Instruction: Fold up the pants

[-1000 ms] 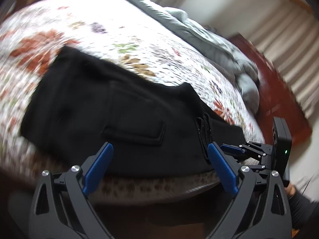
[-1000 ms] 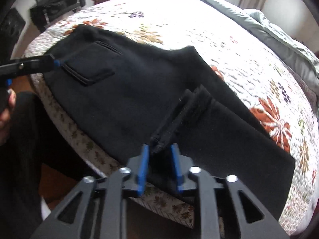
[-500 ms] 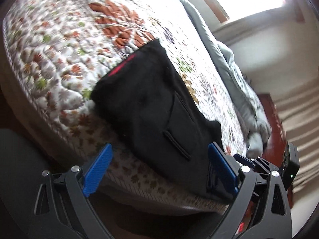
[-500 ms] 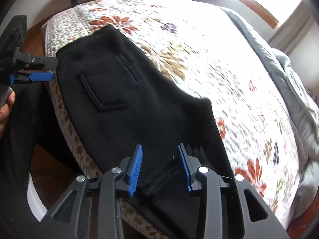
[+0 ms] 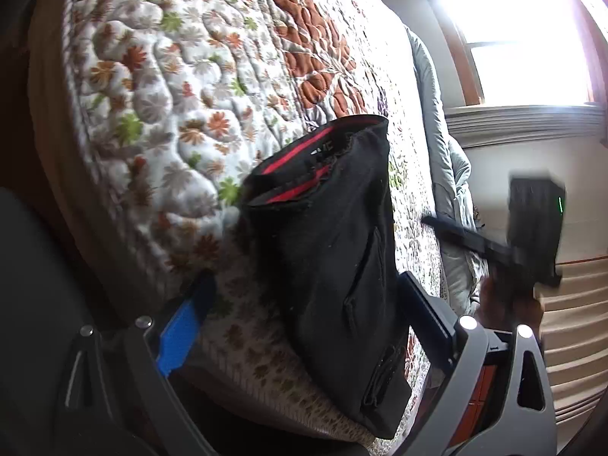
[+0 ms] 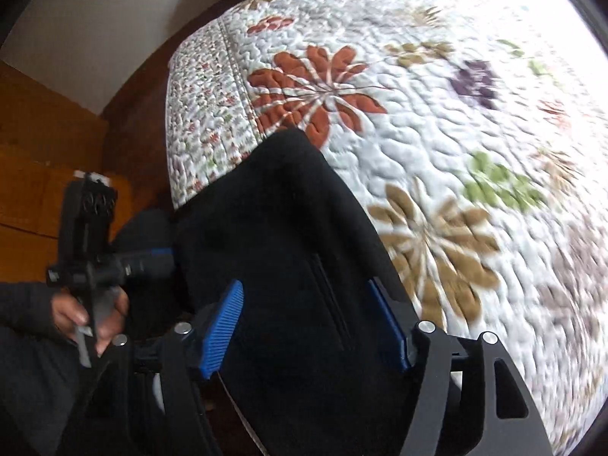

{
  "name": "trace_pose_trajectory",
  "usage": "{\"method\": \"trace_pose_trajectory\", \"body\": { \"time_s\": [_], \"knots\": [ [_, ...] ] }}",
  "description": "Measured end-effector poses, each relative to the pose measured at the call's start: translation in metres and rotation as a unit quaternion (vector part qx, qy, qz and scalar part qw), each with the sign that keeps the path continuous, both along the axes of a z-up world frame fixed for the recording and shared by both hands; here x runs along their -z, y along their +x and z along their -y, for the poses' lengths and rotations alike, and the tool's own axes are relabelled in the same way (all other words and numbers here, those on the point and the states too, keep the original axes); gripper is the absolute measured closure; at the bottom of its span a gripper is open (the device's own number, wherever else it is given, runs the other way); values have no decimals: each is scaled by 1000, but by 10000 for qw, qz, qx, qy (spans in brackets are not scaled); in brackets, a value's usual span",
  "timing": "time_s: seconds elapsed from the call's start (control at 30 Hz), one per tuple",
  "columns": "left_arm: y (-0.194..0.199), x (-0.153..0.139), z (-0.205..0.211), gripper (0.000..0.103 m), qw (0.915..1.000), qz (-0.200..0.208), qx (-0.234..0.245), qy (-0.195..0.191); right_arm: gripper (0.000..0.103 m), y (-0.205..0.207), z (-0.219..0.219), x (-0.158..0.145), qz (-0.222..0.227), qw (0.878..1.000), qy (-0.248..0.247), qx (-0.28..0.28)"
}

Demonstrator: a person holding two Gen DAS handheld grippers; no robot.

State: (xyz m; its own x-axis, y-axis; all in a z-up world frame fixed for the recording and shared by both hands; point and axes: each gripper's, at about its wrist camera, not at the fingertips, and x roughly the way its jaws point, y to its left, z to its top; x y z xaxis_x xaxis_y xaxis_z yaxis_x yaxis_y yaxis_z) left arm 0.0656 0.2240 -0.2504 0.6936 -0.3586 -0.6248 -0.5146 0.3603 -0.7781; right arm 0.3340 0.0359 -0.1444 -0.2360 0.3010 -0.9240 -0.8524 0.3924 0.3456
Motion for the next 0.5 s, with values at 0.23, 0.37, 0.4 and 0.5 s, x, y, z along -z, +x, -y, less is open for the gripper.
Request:
{"method": "trace_pose_trajectory", "body": {
  "time_s": [0.23,0.37,0.4,0.5],
  "knots": [
    [11,-10,5,8,9996,84,173,203,29,14,-72,36,-701,9941,-289,-771],
    [10,-4,2,8,9998,98,179,78,23,15,-91,53,-1001,9887,-319,-1068],
    [10,-2,2,8,9998,115,162,40,28,18,-93,57,-1060,9884,-286,-1053],
    [7,0,1,8,9997,176,186,29,65,36,-91,71,-1127,9890,-402,-865]
  ]
}}
